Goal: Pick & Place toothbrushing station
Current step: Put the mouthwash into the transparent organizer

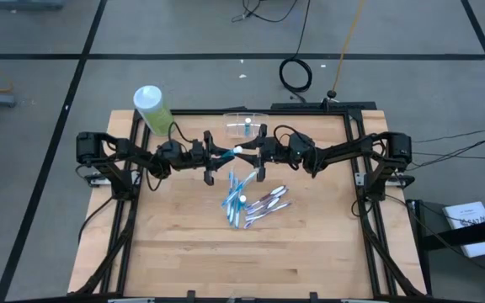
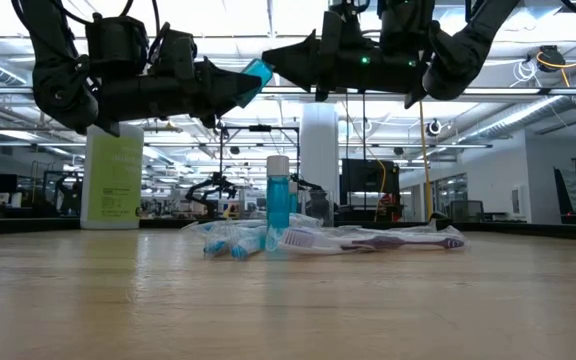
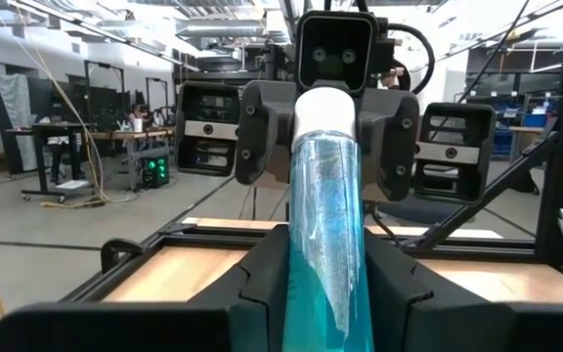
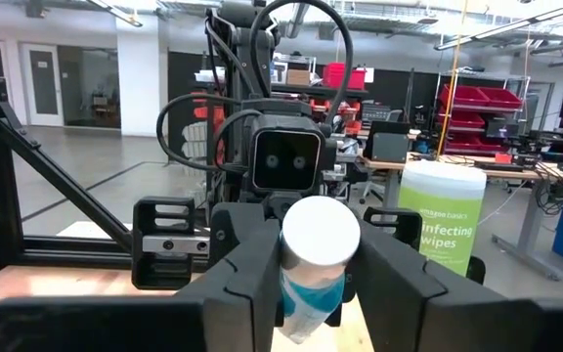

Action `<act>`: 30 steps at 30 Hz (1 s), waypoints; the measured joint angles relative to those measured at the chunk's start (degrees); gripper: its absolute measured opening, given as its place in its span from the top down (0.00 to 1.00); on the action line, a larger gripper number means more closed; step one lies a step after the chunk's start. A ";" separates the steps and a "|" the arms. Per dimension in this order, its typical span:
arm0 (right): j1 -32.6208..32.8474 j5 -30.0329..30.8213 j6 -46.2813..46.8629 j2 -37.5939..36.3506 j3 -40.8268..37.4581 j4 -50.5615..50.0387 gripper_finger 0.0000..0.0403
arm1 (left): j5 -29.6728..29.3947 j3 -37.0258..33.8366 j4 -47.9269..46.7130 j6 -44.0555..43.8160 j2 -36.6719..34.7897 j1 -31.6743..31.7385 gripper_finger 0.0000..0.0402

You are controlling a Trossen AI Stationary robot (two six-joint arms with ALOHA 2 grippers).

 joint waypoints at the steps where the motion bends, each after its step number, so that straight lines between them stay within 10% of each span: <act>1: 0.00 0.00 -0.04 0.00 0.00 0.00 0.73 | 0.00 0.00 -0.05 -0.01 0.00 0.02 0.78; 11: 0.00 -0.21 0.81 0.00 -0.19 -0.02 0.78 | -2.79 0.02 -4.96 -1.70 -0.09 -1.22 0.74; 24: -1.62 0.08 3.38 -0.88 0.38 -1.43 0.78 | -13.03 0.04 -13.44 -5.10 0.08 -4.78 0.30; 30: -6.36 0.29 3.19 -3.72 7.69 -21.44 0.78 | -13.42 0.04 -18.54 -4.27 0.07 -4.99 0.21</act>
